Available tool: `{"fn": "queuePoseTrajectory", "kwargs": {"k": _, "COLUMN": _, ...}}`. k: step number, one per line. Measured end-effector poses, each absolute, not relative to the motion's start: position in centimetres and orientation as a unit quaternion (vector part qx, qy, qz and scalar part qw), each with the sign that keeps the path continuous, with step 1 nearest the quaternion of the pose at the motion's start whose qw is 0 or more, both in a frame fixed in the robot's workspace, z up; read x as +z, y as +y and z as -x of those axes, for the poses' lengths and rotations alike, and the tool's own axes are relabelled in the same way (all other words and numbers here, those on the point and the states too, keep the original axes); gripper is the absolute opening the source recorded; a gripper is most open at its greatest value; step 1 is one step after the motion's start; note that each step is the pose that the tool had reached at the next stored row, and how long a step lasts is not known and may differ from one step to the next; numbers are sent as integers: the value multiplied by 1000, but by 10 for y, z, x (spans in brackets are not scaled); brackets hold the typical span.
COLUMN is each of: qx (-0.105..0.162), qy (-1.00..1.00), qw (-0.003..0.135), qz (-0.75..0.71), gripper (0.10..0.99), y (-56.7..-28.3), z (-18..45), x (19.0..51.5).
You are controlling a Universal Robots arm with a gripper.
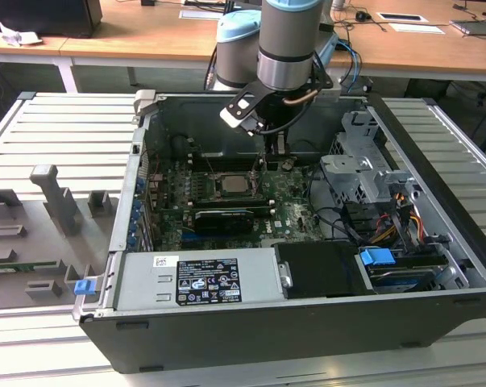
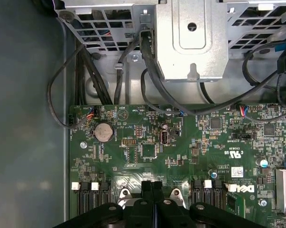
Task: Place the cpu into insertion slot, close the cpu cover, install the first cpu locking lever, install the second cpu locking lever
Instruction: 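Close the cpu cover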
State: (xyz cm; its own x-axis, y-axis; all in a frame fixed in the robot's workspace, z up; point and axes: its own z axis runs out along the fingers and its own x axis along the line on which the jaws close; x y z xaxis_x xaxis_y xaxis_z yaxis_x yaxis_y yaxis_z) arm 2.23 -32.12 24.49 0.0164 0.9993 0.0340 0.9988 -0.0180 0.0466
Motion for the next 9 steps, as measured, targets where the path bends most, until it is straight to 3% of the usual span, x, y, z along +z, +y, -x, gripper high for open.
{"fn": "queuePoseTrajectory", "kwargs": {"k": 9, "qx": 28, "qy": 701, "qw": 5, "qz": -713, "gripper": 106, "y": -321, "z": -18, "x": 245}}
